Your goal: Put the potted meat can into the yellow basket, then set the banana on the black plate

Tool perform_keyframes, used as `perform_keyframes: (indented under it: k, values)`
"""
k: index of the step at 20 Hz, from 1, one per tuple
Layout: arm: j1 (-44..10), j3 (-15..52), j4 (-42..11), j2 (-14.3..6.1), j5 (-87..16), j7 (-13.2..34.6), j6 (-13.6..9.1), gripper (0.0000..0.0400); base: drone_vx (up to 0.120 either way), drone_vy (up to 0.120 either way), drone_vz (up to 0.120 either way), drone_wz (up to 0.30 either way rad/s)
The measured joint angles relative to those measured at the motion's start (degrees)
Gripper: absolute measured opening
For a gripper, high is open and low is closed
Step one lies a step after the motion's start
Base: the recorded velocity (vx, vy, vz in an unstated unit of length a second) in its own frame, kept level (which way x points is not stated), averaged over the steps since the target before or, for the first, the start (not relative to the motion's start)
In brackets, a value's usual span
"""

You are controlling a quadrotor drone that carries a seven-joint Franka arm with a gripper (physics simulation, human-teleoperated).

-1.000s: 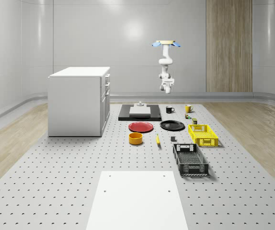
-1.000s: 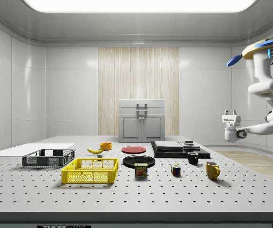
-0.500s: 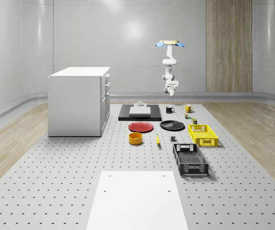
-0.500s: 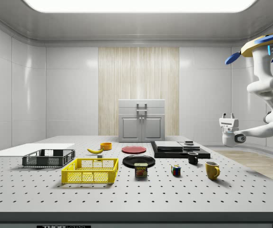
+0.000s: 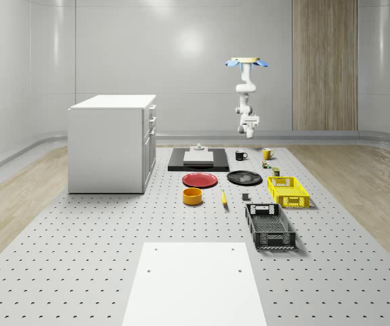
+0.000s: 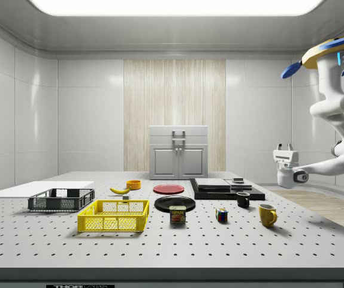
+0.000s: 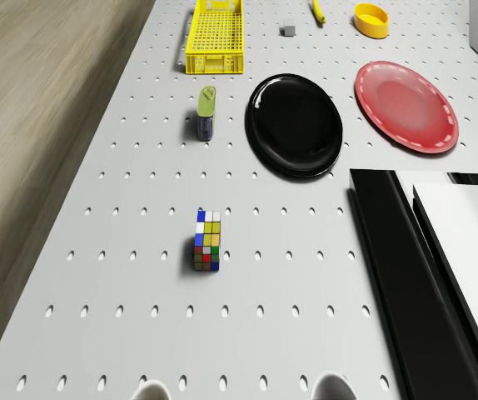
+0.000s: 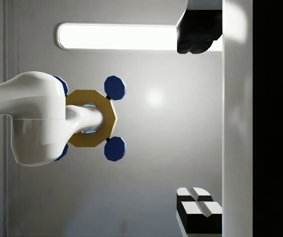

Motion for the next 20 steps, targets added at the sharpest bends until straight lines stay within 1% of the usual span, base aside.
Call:
perform_keyframes:
  k: [20]
  values:
    - [-0.2,0.5,-0.5,-0.6,-0.6,0.0,0.8,0.0400,0.120,0.120,0.000,0.000]
